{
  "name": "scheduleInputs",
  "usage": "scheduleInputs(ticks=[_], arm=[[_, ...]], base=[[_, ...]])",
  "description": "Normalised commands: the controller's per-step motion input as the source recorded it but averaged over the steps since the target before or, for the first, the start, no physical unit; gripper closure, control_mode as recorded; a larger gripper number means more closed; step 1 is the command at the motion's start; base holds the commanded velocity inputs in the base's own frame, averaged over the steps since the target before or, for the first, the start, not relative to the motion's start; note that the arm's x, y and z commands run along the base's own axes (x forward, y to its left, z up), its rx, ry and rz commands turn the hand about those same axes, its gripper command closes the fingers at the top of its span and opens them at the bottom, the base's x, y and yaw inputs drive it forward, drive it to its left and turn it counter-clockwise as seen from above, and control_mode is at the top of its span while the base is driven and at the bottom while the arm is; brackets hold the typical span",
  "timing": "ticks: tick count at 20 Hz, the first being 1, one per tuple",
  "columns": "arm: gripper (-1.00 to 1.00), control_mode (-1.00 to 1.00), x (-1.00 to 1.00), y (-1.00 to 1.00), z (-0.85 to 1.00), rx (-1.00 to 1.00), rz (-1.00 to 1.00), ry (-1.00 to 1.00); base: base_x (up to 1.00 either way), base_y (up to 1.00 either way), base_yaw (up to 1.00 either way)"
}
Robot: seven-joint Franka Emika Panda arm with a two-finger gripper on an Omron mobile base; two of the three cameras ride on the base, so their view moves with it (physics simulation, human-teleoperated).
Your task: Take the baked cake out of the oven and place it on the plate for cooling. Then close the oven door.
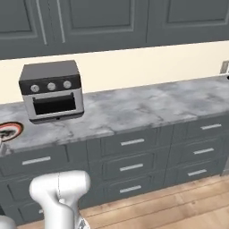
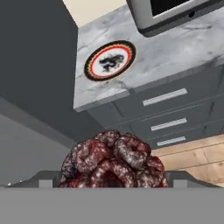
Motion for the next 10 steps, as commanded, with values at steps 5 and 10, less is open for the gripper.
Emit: scheduleInputs(ticks=[5,10], arm=[[1.00,1.00,0.00,0.00,0.00,0.00,0.00,0.00],[1.00,1.00,0.00,0.00,0.00,0.00,0.00,0.00]], base=[[0.63,-0.03,0.32],[0.67,-0.06,0.29]])
